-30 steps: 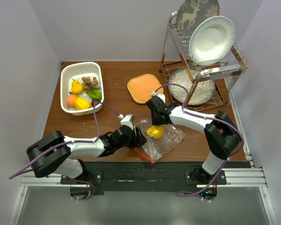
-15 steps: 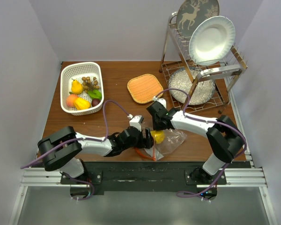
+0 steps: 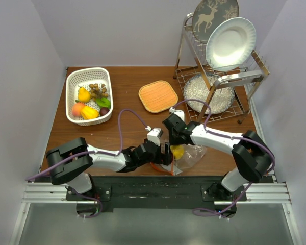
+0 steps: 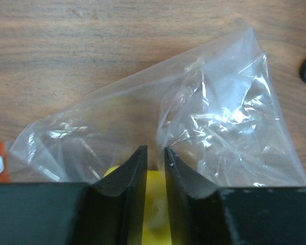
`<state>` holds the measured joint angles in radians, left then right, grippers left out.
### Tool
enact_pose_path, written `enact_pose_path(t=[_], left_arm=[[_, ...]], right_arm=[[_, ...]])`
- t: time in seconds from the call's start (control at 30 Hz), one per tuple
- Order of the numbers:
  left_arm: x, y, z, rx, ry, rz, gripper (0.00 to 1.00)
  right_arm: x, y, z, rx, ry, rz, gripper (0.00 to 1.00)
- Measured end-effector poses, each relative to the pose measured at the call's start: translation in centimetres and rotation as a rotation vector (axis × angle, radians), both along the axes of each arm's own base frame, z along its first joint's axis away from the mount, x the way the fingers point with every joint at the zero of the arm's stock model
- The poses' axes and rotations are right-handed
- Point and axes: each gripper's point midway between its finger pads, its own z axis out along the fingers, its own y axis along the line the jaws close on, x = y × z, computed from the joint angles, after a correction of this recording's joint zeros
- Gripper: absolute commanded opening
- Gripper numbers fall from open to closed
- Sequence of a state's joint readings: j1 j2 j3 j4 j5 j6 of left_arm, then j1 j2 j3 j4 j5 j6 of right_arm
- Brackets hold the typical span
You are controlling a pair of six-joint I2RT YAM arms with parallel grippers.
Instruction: Open the zip-top bag and remove the fake food
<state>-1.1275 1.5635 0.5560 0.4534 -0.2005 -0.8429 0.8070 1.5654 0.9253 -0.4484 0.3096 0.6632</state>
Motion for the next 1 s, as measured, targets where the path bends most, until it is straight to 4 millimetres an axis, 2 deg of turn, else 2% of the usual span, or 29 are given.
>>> enact_pose_path(t=[0.07,0.27,0.33,0.43,0.5,0.53,0.63,0.7,0.8,0.83,0.93,1.0], left_arm=[[0.2,-0.2,0.3,0.000,-0.009,0.006,0.96],[0.5,-1.2,1.0,-0.007,-0.029,0.015,0.97],[0.4,-1.1,0.9,-0.001,-0.030,0.016,0.97],[0.3,-1.0,0.7,0.010,-0.028,0.019,0.97],[0.4,-0.9,0.5,0.014,-0.028,0.021,0.97],[0.4,-0.9,0.5,0.016,-0.028,0.021,0.96],[0.3,-0.9,0.2,0.021,-0.025,0.020,0.96],[0.3,-0.9,0.2,0.022,-0.025,0.020,0.96],[0.3,-0.9,0.2,0.022,-0.025,0.019,0.96],[0.2,-1.0,0.2,0.022,-0.025,0.017,0.96],[0.2,-1.3,0.2,0.022,-0.024,0.011,0.96],[0.2,-1.5,0.2,0.025,-0.029,0.006,0.96]], right_arm=[[0.1,-0.3,0.6,-0.002,-0.016,-0.008,0.50],[-0.1,-1.7,2.6,-0.039,-0.054,-0.020,0.73],[0.0,-2.1,3.6,-0.046,-0.071,-0.027,0.77],[-0.2,-2.8,5.2,-0.053,-0.096,-0.035,0.78],[-0.3,-3.4,6.1,-0.062,-0.113,-0.041,0.73],[-0.3,-3.7,6.5,-0.069,-0.122,-0.048,0.65],[-0.7,-4.4,7.0,-0.084,-0.128,-0.052,0.55],[-0.8,-4.7,7.1,-0.092,-0.130,-0.056,0.52],[-1.4,-5.3,6.2,-0.111,-0.111,-0.059,0.49],[-1.6,-5.5,5.7,-0.121,-0.101,-0.058,0.43],[-2.3,-6.2,4.2,-0.151,-0.071,-0.058,0.34],[-2.4,-6.3,3.6,-0.160,-0.060,-0.062,0.32]])
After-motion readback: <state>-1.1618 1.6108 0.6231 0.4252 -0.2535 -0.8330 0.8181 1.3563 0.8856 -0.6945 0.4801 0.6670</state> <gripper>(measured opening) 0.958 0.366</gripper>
